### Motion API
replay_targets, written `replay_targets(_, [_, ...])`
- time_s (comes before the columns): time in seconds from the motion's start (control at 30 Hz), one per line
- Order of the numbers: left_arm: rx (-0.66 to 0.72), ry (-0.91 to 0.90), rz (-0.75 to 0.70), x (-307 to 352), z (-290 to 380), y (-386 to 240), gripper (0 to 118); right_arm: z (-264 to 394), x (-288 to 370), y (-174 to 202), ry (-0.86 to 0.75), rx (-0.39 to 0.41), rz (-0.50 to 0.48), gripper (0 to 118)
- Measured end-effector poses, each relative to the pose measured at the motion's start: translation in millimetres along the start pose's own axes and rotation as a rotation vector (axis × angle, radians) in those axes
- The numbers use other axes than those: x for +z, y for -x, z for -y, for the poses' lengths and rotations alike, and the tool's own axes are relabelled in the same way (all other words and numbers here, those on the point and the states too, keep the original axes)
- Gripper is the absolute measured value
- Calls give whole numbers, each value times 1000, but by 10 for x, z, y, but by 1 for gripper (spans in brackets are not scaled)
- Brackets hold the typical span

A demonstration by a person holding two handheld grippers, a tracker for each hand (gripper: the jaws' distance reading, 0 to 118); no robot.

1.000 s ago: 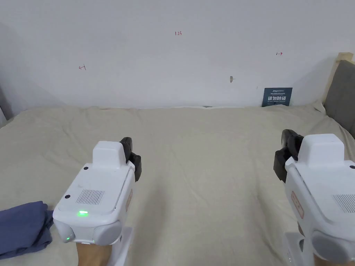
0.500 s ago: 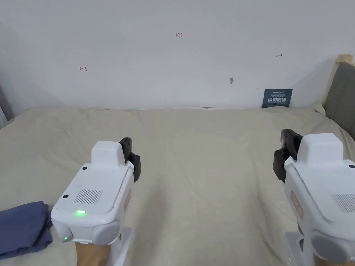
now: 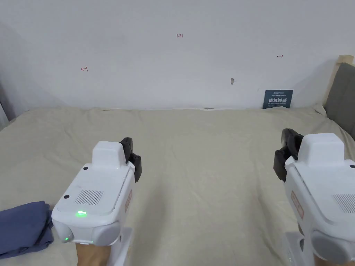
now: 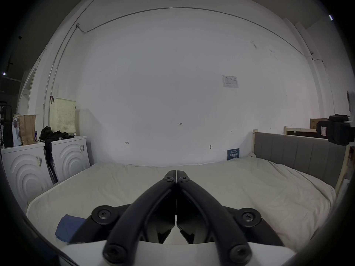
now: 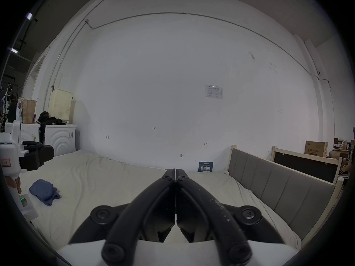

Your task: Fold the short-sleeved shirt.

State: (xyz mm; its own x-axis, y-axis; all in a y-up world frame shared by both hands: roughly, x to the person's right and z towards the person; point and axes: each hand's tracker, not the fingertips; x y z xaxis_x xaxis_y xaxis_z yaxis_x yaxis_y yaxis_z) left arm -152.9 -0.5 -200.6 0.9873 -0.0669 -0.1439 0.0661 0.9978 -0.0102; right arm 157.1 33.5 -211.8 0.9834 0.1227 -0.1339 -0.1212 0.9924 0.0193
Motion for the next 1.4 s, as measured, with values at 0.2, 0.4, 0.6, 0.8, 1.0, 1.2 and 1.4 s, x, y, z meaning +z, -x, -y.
replay_targets(0.2, [4,-13,-1,15,-8,4,1,14,-3,-10,1,2,3,3])
replay_targets(0.4, [8,-16,-3,26,-21,16,13,36,-4,-31,4,-4,10,19])
replay_targets(0.6, [16,8,13,5,-10,41,115,22,24,-2,19,-21,-5,82])
replay_targets(0.8, [4,-14,-5,31,-2,18,118,57,37,12,7,-23,5,118])
replay_targets(1.0, [8,-27,-9,49,-9,10,118,43,40,-3,7,-34,2,118])
replay_targets(1.2, [4,-30,-13,62,-21,9,118,33,43,-9,4,-34,0,118])
replay_targets(1.4, [2,-31,-15,64,-26,12,118,16,49,3,2,-32,-6,118])
